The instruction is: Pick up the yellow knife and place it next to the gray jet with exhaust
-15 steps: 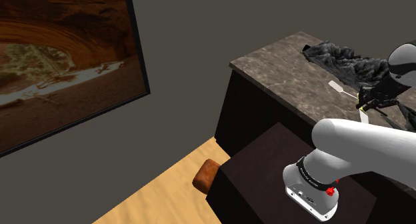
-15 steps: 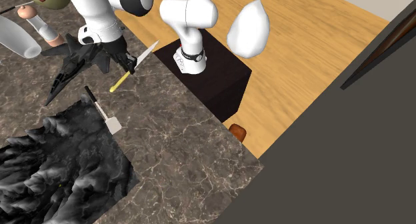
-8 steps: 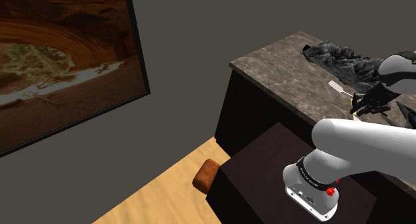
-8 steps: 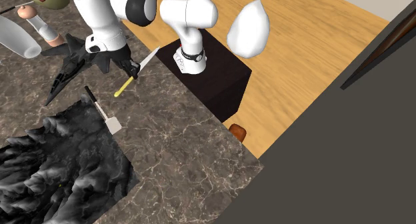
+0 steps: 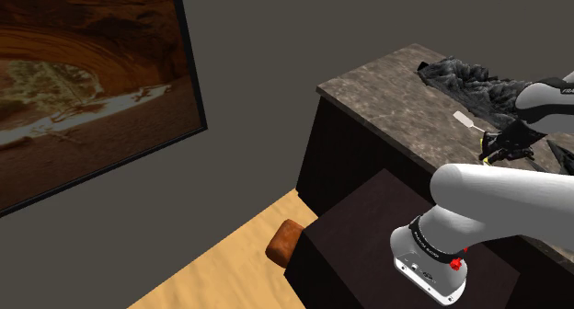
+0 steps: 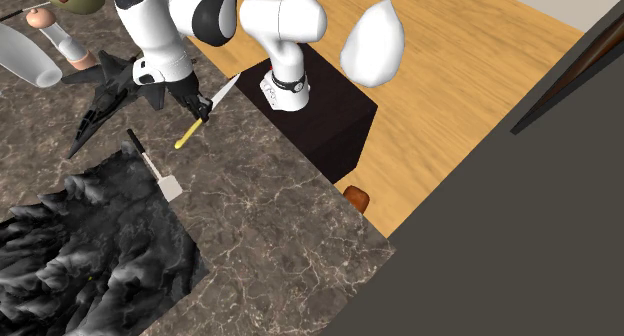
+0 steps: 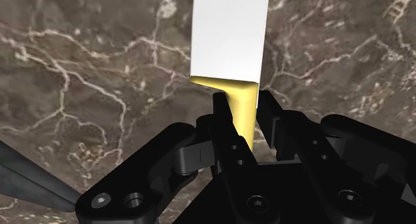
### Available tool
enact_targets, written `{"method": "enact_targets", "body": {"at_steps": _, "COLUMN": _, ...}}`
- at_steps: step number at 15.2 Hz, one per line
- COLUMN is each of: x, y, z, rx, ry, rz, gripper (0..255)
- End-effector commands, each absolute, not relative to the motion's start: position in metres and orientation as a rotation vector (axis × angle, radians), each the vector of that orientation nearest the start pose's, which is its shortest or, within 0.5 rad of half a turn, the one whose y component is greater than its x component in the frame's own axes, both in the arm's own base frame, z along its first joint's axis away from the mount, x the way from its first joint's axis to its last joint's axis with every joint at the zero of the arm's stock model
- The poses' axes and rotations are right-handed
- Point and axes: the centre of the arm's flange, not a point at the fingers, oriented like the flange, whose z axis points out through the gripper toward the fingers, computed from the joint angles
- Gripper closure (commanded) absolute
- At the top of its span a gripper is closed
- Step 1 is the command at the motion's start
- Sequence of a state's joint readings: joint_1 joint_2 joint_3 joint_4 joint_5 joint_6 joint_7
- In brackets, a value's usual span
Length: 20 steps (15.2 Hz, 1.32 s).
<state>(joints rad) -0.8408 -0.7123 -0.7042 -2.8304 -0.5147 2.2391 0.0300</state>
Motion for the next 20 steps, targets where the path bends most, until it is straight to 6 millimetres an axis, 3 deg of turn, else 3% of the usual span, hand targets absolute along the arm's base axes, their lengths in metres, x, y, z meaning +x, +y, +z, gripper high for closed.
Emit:
{"method": "enact_targets", "body": {"at_steps": 1, "x": 0.028, "y": -0.335, "z": 0.352, "rx": -2.665, "ry": 1.688, "rz": -0.104, "gripper": 255}}
{"method": "enact_targets", "body": {"at_steps": 2, "x": 0.028, "y": -0.335, "z": 0.352, "rx": -2.665, "ry": 1.688, "rz": -0.104, "gripper": 255}}
{"method": "enact_targets", "body": {"at_steps": 3, "x": 0.028, "y": -0.335, "z": 0.352, "rx": -2.665, "ry": 1.688, "rz": -0.104, "gripper": 0}}
{"method": "enact_targets", "body": {"at_steps": 8, "x": 0.028, "y": -0.335, "z": 0.352, "rx": -2.665, "ry": 1.688, "rz": -0.104, "gripper": 0}}
{"method": "enact_targets", "body": {"at_steps": 12, "x": 0.026, "y": -0.333, "z": 0.402, "rx": -2.665, "ry": 1.688, "rz": -0.104, "gripper": 0}}
{"method": "enact_targets", "body": {"at_steps": 20, "x": 0.026, "y": -0.333, "z": 0.402, "rx": -2.665, "ry": 1.688, "rz": -0.104, "gripper": 0}}
